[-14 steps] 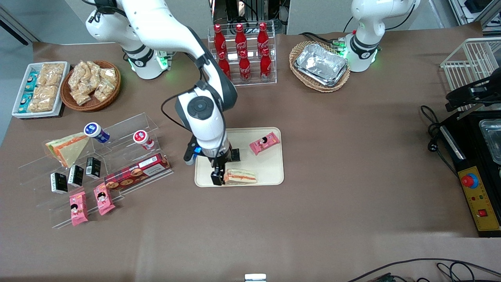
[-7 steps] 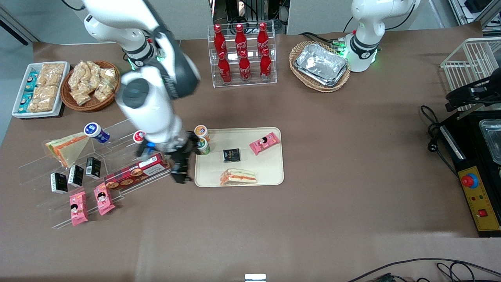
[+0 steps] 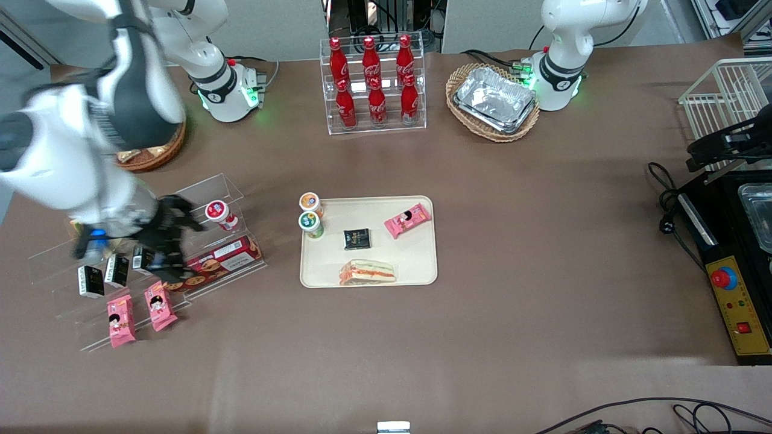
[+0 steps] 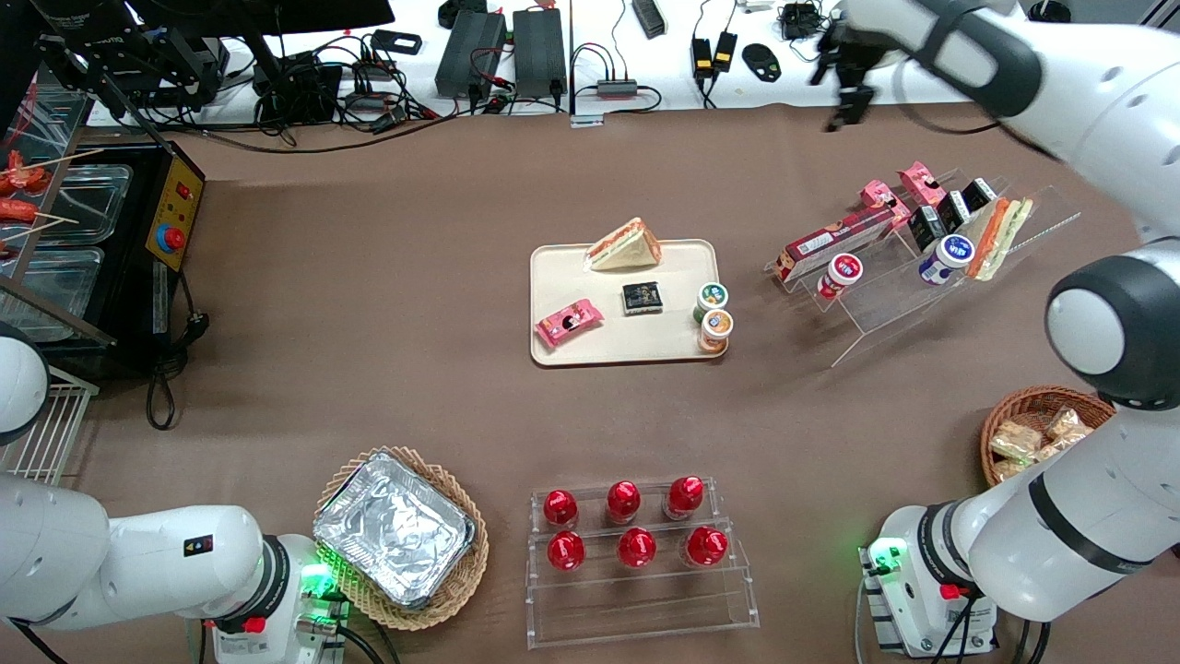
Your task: Place sandwich on tray
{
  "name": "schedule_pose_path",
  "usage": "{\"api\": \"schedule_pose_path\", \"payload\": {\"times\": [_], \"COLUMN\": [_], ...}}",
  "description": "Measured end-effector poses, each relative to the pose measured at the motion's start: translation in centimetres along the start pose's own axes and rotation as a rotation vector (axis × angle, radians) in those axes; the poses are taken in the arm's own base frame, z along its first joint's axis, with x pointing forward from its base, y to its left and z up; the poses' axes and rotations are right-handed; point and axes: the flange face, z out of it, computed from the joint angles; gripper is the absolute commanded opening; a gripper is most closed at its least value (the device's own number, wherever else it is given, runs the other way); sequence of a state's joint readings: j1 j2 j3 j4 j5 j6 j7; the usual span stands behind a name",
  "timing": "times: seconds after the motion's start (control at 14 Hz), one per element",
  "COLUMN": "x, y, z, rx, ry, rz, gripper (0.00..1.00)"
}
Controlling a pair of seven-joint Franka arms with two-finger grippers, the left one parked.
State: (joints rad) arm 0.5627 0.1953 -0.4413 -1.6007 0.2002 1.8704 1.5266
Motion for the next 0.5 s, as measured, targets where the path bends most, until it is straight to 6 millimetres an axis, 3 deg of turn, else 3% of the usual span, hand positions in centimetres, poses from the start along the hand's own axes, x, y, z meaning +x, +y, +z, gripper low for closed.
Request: {"api": "schedule_pose_path", "payload": {"times": [0.14,0.5], "x": [5.4,15.1], "y": [0.9,2.9], "z": [-1.7,-3.9], "rx": [-0.031,-0.092], "ry": [0.063,0.098], "rz": [-0.230,-0.619], "gripper": [1.00,1.00]}}
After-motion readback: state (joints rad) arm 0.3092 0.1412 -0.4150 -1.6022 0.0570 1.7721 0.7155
